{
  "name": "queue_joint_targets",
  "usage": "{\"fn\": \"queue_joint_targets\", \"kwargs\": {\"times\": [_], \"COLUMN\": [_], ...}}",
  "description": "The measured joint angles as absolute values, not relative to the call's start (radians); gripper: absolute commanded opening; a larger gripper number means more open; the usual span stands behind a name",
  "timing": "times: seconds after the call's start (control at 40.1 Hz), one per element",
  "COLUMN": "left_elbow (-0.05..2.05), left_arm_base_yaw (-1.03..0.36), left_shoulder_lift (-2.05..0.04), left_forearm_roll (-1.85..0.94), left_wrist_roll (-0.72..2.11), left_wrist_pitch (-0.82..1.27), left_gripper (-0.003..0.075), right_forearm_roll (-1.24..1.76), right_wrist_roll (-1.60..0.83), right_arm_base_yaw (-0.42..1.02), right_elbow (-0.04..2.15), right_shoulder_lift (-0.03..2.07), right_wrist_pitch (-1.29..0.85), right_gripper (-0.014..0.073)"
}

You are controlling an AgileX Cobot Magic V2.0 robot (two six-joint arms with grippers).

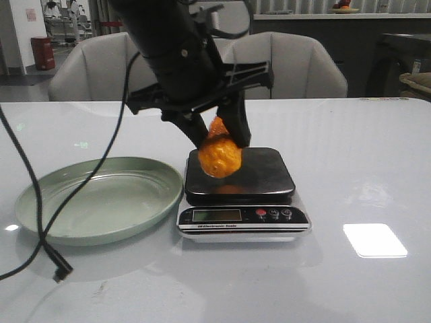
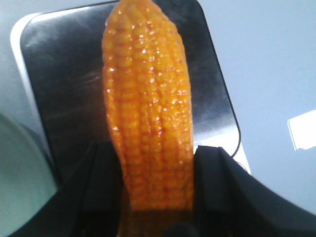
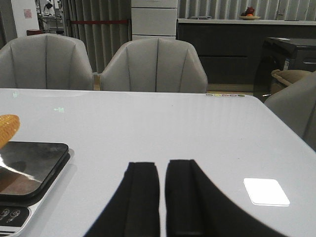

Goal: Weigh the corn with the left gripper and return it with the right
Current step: 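Lower the corn onto the scale and open the left gripper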

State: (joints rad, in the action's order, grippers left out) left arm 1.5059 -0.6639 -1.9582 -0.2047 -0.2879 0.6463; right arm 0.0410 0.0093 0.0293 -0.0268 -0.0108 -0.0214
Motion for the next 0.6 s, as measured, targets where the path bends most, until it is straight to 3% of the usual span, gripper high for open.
{"fn": "queue_joint_targets", "kwargs": {"times": [0.274, 0.598], "left_elbow": [1.539, 1.551], "left_arm_base_yaw": [-0.682, -0.682], "left_shoulder_lift": [-2.034, -1.985], "left_forearm_roll": [-0.247, -0.169], "left_wrist_roll": [-0.288, -0.288], "left_wrist_pitch": [0.633, 0.641], "left_gripper": [0.0505, 0.0513], "right_forearm_roll": [0.041, 0.041], "right_wrist_roll": [0.009, 0.009], "right_arm_base_yaw": [0.029, 0.029], "right_elbow": [-0.027, -0.027], "right_shoulder_lift": [-0.011, -0.011], "right_wrist_pitch": [-0.021, -0.021], "right_gripper": [0.0209, 0.0209]}}
